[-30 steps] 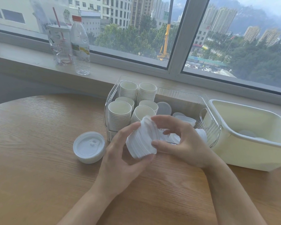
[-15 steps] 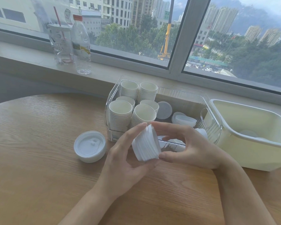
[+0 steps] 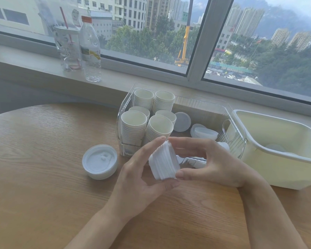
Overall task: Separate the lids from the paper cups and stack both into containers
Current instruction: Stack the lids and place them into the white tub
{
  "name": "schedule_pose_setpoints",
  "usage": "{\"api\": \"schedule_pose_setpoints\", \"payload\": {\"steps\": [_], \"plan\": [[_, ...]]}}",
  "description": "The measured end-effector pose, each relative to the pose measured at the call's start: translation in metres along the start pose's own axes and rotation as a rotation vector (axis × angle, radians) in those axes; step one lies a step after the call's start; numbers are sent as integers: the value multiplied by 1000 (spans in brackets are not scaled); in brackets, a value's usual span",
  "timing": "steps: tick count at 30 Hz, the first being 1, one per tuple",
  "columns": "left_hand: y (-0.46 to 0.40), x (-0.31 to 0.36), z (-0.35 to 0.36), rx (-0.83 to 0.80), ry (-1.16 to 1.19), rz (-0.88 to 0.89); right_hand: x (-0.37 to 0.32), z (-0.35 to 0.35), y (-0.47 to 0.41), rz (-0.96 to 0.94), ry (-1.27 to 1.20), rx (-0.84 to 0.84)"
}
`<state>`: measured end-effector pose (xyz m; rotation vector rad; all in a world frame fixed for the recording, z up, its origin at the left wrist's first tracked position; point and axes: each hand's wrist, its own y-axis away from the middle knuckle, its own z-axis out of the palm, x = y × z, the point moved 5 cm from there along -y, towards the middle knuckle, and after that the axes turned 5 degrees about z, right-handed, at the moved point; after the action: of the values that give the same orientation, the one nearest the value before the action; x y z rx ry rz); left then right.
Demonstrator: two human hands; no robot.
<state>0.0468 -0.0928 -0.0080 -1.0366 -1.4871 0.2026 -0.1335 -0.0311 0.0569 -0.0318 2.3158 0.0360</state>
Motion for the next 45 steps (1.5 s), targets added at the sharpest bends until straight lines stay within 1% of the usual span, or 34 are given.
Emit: {"api": "schedule_pose_setpoints", "payload": {"steps": [5,10,12,15,16,17,20,22,24,26,28,31,35,37,41,45], "plan": [[1,-2,2,4,-59,57,-1,8,-5,-17,34,12],[-1,-1,0,46,-108,77,3,9,-9,15,68,61],[-1,-4,-2,78,-129,60,7,4,-11,19,101,153],[0,-10,-6,110,-140,9,19,-12,-11,58,131,411],[0,-11,-7,115,-138,-2,24,-14,-11,88,171,443],[0,-12,-7,117,-137,-7,31,-14,-12,133,227,424],[1,-12,-6,116,-134,-4,46,0,-16,273,373,190],[1,-14,-5,112,-128,-8,51,10,-19,295,462,78],[2,-14,-5,111,-125,-11,50,15,-21,285,518,42],[1,-14,-5,110,-132,-14,50,13,-21,265,467,77],[1,-14,-6,114,-144,-9,52,4,-19,231,321,169],[0,-12,-6,109,-149,-8,47,-11,-15,120,155,299],[0,-11,-6,112,-146,-14,29,-23,-7,24,-126,356],[2,-10,-6,125,-127,-32,20,-22,-4,-3,-186,322],[2,-8,-6,135,-99,-45,5,-11,-2,-66,-264,163],[2,-8,-6,139,-86,-43,-2,1,-5,-80,-267,66]]}}
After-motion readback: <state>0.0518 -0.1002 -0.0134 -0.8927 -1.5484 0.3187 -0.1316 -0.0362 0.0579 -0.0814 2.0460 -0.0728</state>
